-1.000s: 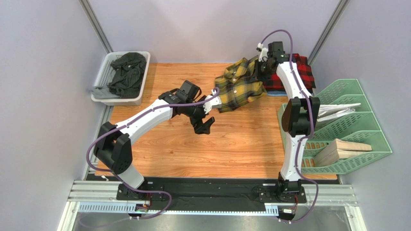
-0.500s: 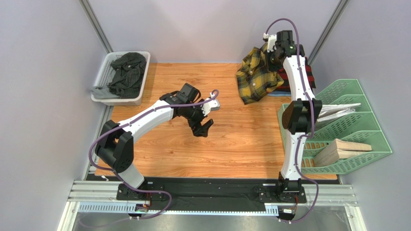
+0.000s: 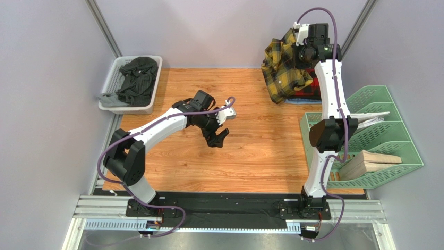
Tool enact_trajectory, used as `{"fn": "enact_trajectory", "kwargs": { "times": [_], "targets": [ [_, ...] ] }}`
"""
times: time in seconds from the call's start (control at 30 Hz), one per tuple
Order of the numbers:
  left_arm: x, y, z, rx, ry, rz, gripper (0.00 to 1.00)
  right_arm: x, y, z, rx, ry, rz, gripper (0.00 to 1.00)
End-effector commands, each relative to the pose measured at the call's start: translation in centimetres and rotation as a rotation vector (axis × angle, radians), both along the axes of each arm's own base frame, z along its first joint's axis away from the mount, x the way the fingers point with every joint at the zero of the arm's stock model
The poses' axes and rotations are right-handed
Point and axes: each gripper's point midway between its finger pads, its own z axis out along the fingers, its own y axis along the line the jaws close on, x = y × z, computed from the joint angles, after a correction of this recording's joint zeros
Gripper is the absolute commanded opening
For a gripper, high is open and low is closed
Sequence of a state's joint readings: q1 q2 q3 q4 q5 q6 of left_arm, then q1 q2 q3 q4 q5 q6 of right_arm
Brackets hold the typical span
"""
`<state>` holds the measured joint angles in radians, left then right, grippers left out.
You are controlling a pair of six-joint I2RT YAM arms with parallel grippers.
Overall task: Fold and stack the long sleeve shirts
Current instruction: Neatly place the folded shirt to the corner
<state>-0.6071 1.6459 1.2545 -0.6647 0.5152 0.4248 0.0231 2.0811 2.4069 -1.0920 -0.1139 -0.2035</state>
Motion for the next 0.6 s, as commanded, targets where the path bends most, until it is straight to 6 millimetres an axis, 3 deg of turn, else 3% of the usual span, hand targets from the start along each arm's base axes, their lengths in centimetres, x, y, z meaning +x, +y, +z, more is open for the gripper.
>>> {"fn": "enact_trajectory", "kwargs": {
  "times": [0.0, 0.27, 0.33, 0.57],
  "targets": [
    [0.4, 0.2, -0.1, -0.011, -0.019, -0.019, 0.99, 0.6, 0.7, 5.8, 0.058, -0.174, -0.014, 0.0],
    [0.5, 0.7, -0.3, -0.012, -0.02, -0.01, 0.99, 0.7, -0.9, 6.5, 0.022, -0.197, -0.054, 0.0],
    [0.4, 0.7, -0.4, -0.013, -0.013, -0.01, 0.99, 0.8, -3.0, 7.0, 0.017, -0.212, -0.093, 0.0],
    [0.6, 1.0, -1.0, 0.0, -0.009, -0.005, 0.99, 0.8, -3.2, 7.4, 0.053, -0.22, -0.093, 0.0]
  ]
}}
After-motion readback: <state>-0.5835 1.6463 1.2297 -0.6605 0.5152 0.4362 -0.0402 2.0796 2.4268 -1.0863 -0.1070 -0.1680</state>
